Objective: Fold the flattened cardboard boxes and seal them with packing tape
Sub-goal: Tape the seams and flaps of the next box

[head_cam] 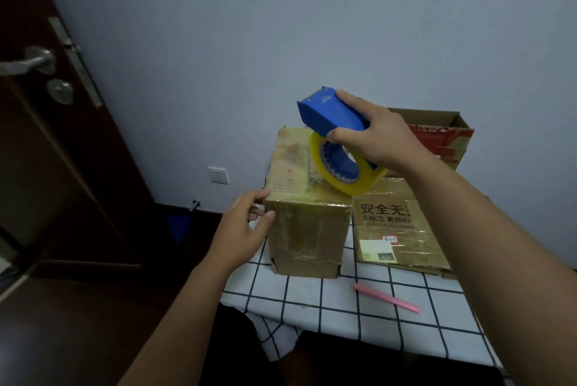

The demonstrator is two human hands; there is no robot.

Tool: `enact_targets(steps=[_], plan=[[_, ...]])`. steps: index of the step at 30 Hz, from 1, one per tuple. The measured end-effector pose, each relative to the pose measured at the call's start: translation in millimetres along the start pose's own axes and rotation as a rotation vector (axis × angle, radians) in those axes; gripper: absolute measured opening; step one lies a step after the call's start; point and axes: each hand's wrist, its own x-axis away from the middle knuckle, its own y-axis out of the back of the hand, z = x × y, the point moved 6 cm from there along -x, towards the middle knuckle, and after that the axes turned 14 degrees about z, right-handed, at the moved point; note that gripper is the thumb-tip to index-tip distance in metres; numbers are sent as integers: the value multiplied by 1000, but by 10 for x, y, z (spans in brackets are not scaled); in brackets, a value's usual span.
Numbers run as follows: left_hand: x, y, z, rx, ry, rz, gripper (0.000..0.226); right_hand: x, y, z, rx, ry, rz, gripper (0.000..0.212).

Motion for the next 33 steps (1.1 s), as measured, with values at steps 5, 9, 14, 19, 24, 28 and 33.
enact_targets(steps=[5,9,14,19,24,28,33], plan=[[-39,26,9,-11,-14,-81,19,-23,-16,18,7,-6,5,71],[-47,-1,-9,2,-4,-140,18,-28,-22,31,28,-6,3,71],[59,-75,-1,97,122,-276,19,-23,-17,12,13,-2,-9,72],[215,-220,-71,101,131,-399,18,-16,-20,25,18,4,-14,71],[309,-513,-156,-38,149,-293,55,-15,-27,25,-6,4,-11,71],[283,-679,-204,-276,244,-195,76,-17,-38,29,-1,4,-8,71],[246,-722,-273,-349,269,-190,83,-12,-38,30,-6,7,-5,71]])
